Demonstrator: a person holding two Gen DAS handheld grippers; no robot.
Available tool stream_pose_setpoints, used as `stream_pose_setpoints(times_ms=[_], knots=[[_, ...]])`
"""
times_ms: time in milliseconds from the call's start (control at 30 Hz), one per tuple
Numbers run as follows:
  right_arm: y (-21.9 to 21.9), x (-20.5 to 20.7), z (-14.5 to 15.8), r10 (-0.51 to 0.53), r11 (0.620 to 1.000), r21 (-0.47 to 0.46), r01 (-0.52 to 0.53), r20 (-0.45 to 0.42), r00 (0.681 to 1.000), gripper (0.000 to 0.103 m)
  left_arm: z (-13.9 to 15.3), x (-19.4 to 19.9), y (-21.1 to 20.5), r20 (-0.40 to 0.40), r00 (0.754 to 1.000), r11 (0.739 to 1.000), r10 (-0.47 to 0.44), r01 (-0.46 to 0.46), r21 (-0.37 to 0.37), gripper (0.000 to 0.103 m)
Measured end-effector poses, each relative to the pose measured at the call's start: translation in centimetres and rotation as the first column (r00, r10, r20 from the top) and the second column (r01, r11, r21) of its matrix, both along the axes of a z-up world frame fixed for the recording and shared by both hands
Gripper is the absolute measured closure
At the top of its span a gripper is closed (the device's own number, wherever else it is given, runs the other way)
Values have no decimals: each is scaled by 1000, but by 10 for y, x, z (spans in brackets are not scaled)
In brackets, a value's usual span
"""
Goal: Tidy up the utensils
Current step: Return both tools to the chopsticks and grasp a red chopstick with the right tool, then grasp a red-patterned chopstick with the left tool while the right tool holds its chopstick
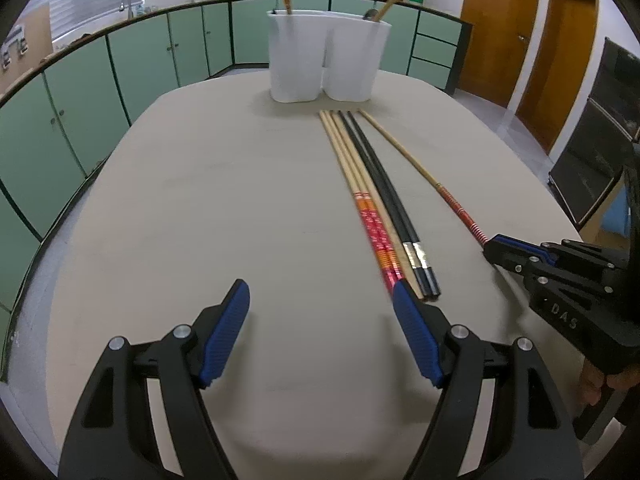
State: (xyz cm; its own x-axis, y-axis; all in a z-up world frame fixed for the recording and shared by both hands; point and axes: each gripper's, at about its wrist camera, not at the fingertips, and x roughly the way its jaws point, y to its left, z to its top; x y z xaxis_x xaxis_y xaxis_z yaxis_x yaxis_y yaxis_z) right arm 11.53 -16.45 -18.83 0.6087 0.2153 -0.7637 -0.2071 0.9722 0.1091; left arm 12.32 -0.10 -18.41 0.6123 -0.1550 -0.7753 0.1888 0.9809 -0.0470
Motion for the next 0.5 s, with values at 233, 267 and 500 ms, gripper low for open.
stream_pose_setpoints(times_ms=[233,267,500], knots=[[-6,-1,-1,-5,1000,8,5,3,1000,97,-9,7,-14,-19,1000,999,-8,9,34,31],[-6,-1,-1,-5,1000,7,5,5,1000,97,-11,9,-14,-22,1000,999,-4,5,37,31],[-6,0,-1,-4,1000,8,4,7,1000,97,-15,13,-10,-21,999,998,32,-31,54,30]])
